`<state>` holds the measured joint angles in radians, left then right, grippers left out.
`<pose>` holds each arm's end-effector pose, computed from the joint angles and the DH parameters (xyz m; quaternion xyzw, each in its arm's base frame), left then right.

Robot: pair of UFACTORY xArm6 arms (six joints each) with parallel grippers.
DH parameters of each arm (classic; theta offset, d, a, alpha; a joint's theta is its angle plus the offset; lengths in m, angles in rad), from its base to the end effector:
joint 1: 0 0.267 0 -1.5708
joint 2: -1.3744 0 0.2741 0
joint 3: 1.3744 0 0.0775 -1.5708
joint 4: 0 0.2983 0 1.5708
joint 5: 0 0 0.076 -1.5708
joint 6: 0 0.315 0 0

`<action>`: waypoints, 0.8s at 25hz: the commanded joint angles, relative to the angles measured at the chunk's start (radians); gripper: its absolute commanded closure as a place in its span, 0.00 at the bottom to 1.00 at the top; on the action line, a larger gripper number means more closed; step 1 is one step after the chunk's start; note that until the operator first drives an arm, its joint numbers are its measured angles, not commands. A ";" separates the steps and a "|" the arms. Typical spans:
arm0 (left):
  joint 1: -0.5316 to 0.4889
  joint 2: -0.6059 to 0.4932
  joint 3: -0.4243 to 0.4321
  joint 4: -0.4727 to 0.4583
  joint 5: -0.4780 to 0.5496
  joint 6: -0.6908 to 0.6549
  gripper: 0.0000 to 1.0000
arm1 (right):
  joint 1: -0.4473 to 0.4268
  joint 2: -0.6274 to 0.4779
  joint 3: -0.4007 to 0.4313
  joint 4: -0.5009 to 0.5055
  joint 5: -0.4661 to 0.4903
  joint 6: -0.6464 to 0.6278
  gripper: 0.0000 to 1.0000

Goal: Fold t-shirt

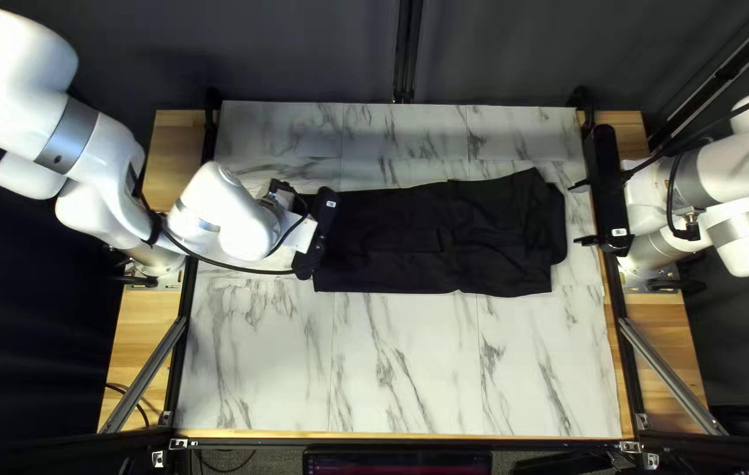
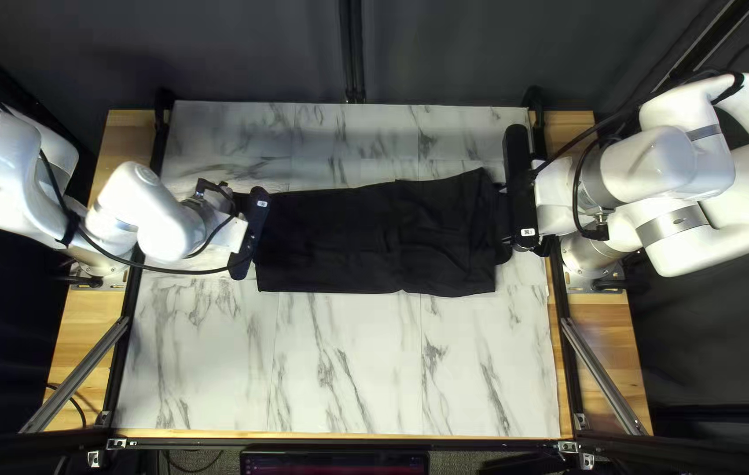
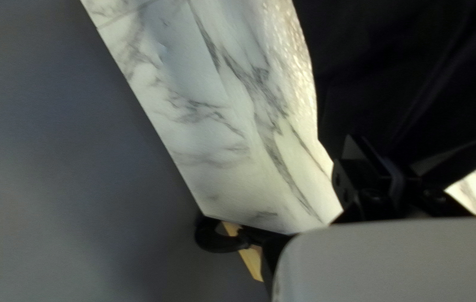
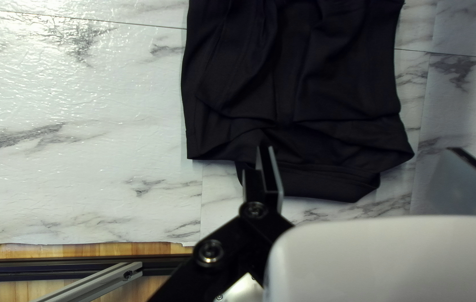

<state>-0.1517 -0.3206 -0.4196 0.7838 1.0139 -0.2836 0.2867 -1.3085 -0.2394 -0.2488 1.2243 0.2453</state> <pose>0.2827 0.1191 0.0919 -0.9297 0.1834 0.0597 0.3140 0.2362 0.0002 0.1929 0.9786 0.0431 0.1863 0.0757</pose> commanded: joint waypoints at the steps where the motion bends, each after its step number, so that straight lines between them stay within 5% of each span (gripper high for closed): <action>1: 0.010 0.050 -0.049 0.024 0.001 0.020 1.00 | 0.000 0.000 0.000 0.000 0.000 0.000 0.00; 20: 0.068 0.260 -0.277 0.112 -0.053 0.111 1.00 | 0.000 0.000 0.000 0.000 0.000 0.000 0.00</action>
<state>-0.0880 -0.0873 -0.6729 0.8864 0.9729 -0.1791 0.2867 -1.3085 -0.2394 -0.2488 1.2243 0.2453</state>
